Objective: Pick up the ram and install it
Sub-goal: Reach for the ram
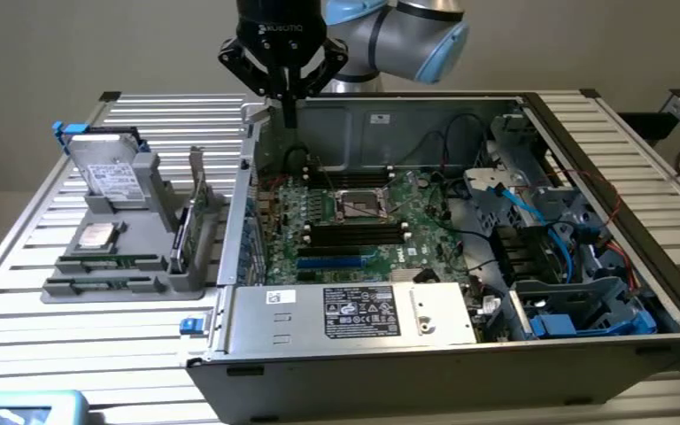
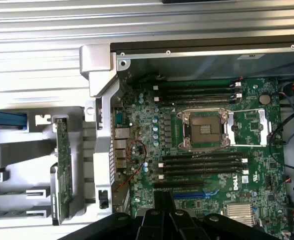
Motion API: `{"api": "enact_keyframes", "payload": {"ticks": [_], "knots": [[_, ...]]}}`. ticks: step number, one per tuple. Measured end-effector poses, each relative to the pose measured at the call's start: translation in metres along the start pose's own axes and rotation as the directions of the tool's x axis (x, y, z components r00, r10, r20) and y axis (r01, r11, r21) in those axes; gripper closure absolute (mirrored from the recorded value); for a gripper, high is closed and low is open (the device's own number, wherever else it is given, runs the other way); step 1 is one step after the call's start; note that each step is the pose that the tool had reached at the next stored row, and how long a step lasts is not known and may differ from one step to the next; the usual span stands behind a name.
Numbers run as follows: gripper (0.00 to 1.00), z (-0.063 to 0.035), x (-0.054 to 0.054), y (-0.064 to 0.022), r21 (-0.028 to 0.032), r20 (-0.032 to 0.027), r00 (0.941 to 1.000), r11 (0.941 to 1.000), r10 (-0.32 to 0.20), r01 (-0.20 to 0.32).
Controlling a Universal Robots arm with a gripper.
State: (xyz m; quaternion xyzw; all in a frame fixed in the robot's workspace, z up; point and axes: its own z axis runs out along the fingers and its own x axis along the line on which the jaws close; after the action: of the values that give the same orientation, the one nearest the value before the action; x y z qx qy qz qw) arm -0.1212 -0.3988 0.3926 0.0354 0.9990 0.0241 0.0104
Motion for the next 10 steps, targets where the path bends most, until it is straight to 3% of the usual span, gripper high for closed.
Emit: {"api": "enact_keyframes", "payload": {"ticks": [6,10], "knots": [[0.89,0.0000,0.000,-0.0019,0.0004,-0.0007,1.0000,1.0000,0.000,0.000],[0.89,0.0003,0.000,-0.0143,0.0002,-0.0009,1.0000,1.0000,0.000,0.000]]}}
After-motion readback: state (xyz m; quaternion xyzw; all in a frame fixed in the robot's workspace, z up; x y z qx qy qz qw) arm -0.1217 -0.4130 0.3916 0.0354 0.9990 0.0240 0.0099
